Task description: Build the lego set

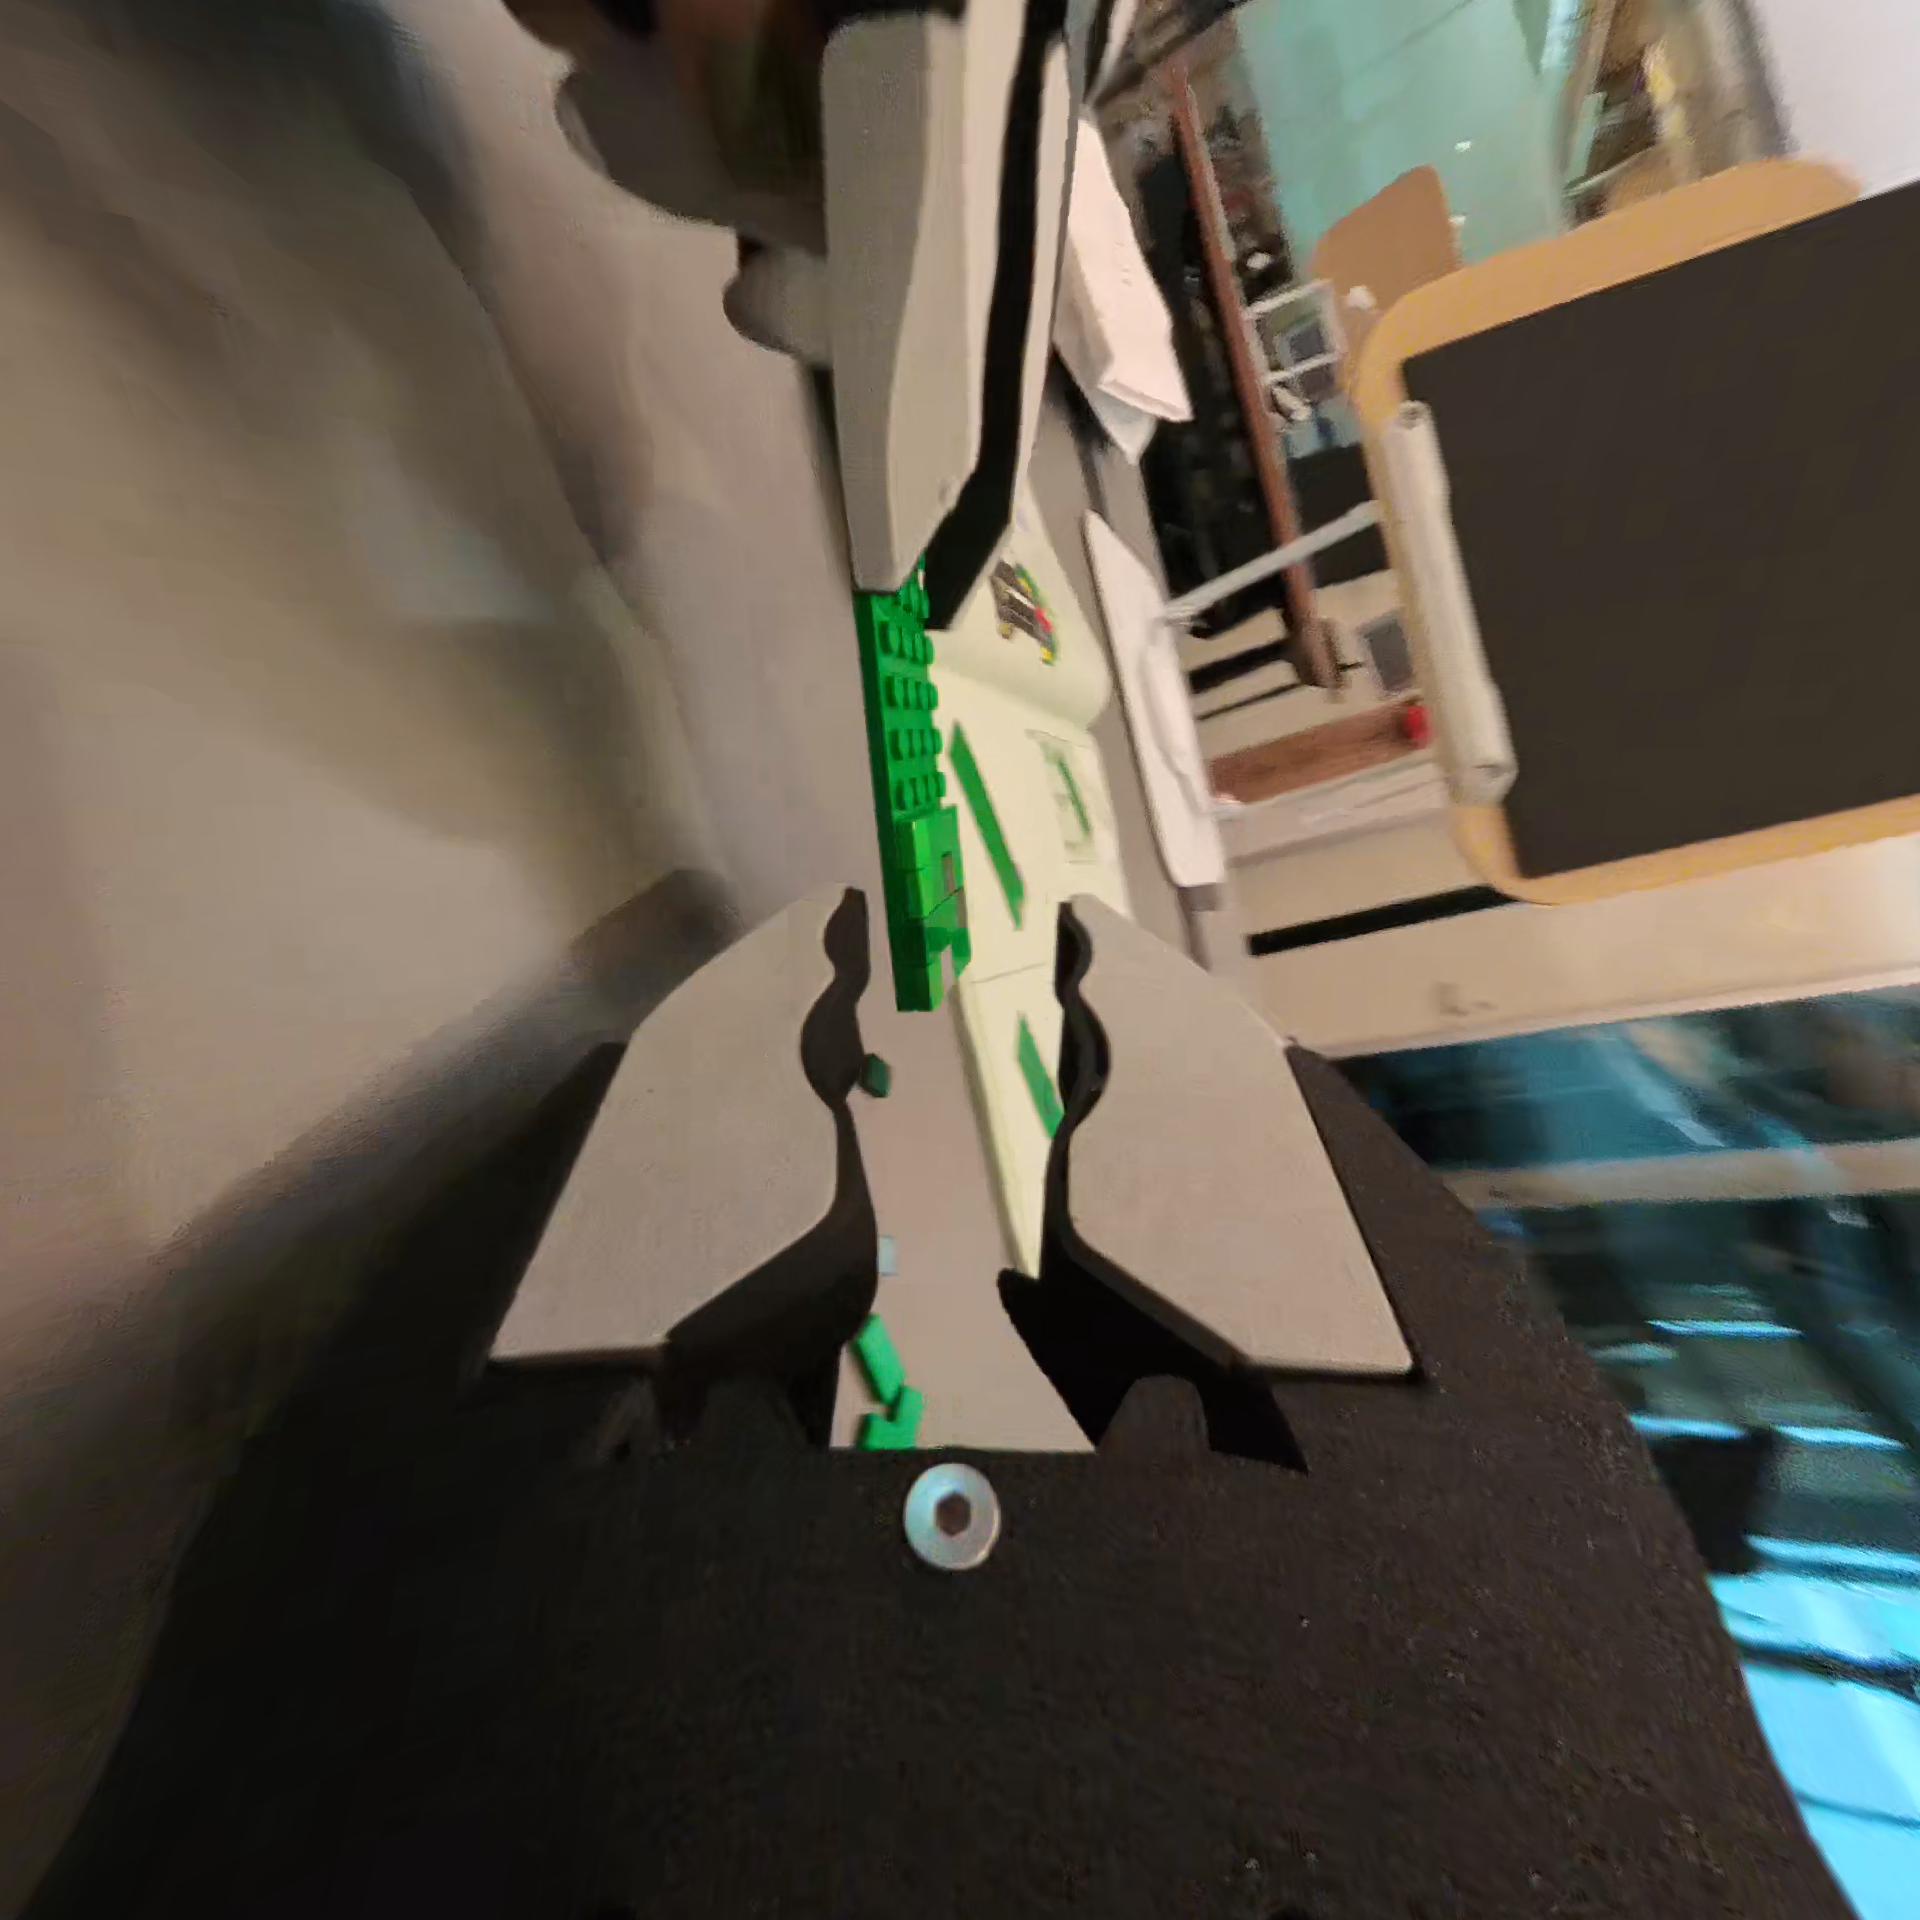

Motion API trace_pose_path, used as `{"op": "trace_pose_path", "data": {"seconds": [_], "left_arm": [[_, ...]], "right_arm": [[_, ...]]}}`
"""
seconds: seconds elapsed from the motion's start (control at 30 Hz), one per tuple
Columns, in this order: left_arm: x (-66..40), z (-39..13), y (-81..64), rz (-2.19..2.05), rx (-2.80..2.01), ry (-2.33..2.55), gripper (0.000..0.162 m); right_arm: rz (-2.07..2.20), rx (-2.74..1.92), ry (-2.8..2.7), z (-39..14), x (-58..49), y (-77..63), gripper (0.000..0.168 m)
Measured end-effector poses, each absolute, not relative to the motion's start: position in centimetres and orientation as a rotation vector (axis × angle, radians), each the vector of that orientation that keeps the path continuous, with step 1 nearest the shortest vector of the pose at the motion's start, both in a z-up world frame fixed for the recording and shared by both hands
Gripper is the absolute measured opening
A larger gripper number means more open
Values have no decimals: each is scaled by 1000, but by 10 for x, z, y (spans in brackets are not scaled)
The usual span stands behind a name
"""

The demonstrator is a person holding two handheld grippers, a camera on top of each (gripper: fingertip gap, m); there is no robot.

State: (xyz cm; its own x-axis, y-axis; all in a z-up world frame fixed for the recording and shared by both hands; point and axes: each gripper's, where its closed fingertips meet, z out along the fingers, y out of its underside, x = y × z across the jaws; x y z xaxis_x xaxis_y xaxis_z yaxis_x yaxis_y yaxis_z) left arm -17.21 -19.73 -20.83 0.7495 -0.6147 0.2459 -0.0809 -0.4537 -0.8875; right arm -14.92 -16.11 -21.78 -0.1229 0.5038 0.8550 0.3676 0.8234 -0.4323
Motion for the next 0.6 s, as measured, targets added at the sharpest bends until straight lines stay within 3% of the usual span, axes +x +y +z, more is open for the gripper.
{"op": "trace_pose_path", "data": {"seconds": [0.07,0.13,0.27,0.33,0.4,0.6], "left_arm": [[-167,-204,-197,-723,-1945,525,31],[-164,-201,-197,-745,-1929,526,31],[-164,-195,-198,-807,-1919,502,33],[-168,-192,-197,-874,-1922,458,54],[-168,-190,-199,-987,-1926,426,60],[-161,-172,-210,-1514,-1837,277,47]], "right_arm": [[35,-635,-1715,-218,-153,-157,27],[-13,-597,-1696,-217,-156,-156,7],[-56,-493,-1648,-207,-156,-155,7],[-63,-416,-1592,-196,-155,-158,6],[-71,-367,-1564,-191,-155,-159,6],[-129,-186,-1485,-178,-156,-169,6]]}}
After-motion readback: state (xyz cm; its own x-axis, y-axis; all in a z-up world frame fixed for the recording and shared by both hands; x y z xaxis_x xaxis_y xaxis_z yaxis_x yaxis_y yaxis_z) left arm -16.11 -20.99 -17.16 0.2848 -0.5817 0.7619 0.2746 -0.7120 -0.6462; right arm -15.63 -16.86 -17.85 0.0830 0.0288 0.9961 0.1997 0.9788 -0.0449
